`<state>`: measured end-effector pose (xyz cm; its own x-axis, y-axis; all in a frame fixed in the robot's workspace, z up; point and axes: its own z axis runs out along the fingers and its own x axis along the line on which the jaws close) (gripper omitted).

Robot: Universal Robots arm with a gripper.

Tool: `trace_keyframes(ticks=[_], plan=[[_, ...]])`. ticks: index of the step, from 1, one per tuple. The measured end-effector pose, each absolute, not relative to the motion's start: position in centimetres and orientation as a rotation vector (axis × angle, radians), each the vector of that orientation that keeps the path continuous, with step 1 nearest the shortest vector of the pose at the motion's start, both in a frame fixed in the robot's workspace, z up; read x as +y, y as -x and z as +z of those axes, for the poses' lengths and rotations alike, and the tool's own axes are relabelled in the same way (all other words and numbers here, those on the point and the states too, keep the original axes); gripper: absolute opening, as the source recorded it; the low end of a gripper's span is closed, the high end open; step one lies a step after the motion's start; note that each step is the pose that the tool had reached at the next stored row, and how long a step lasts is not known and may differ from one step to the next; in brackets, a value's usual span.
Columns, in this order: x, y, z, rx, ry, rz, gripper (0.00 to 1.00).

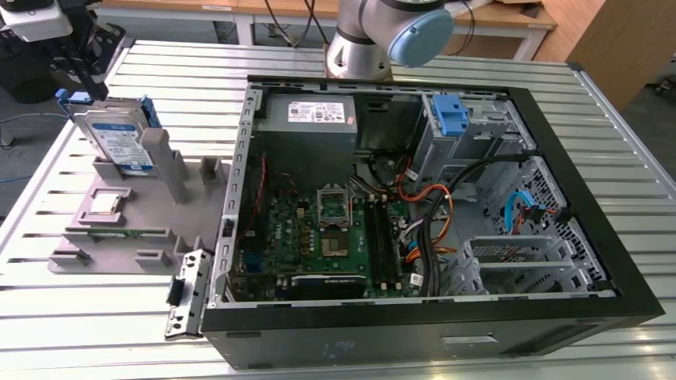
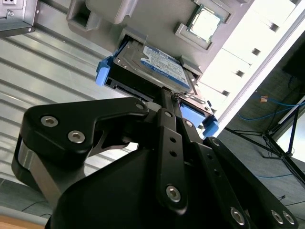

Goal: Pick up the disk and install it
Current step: 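Pick up the disk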

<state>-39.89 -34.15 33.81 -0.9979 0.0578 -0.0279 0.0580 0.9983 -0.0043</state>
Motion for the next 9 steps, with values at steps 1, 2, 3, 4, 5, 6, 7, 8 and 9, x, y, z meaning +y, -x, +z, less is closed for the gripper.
trace_keyframes(ticks=[1, 2, 3, 4, 5, 6, 7, 8, 9], plan=[[-34.15, 39.89, 33.82, 3.112, -0.09, -0.008, 0.1], [-34.15, 39.89, 33.82, 3.113, -0.089, -0.008, 0.1], [-34.15, 39.89, 33.82, 3.113, -0.084, -0.008, 0.1], [-34.15, 39.89, 33.82, 3.113, -0.075, -0.008, 0.1], [-34.15, 39.89, 33.82, 3.113, -0.063, -0.008, 0.1], [-34.15, 39.89, 33.82, 3.113, -0.049, -0.007, 0.1], [-34.15, 39.89, 33.83, 3.113, -0.034, -0.007, 0.1], [-34.15, 39.89, 33.83, 3.113, -0.016, -0.007, 0.1], [-34.15, 39.89, 33.83, 3.113, 0.003, -0.007, 0.1]])
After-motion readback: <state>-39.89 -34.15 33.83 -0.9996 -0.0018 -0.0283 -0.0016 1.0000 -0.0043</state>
